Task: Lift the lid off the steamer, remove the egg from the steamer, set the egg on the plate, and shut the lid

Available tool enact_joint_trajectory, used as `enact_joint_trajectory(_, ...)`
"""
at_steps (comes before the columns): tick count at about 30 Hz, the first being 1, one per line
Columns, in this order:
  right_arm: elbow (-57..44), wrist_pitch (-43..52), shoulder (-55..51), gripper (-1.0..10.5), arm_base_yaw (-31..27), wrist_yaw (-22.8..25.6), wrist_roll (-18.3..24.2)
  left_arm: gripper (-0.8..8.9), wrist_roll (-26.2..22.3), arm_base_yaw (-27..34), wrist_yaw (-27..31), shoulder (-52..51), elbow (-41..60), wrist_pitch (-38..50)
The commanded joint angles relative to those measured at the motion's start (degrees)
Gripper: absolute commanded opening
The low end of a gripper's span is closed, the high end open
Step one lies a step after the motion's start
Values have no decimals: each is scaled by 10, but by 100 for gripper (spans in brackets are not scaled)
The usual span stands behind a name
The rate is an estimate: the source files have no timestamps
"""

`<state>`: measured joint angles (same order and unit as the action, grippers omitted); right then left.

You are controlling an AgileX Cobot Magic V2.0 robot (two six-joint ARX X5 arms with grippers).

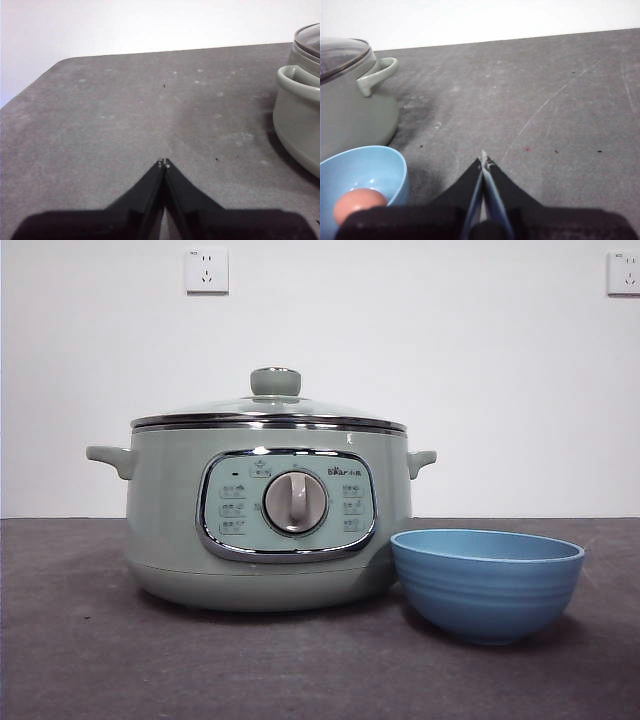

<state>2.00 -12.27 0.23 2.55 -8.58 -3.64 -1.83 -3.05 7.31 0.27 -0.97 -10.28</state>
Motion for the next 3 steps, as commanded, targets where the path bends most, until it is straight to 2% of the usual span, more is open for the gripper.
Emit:
enact_joint_trajectory(1, -8, 2, -1, 2, -2, 0, 0, -3, 5, 2, -1, -2, 8, 4)
enact_joint_trajectory(3, -8, 2, -1, 2, -2, 0, 1, -3, 5, 2, -1, -2, 8, 4)
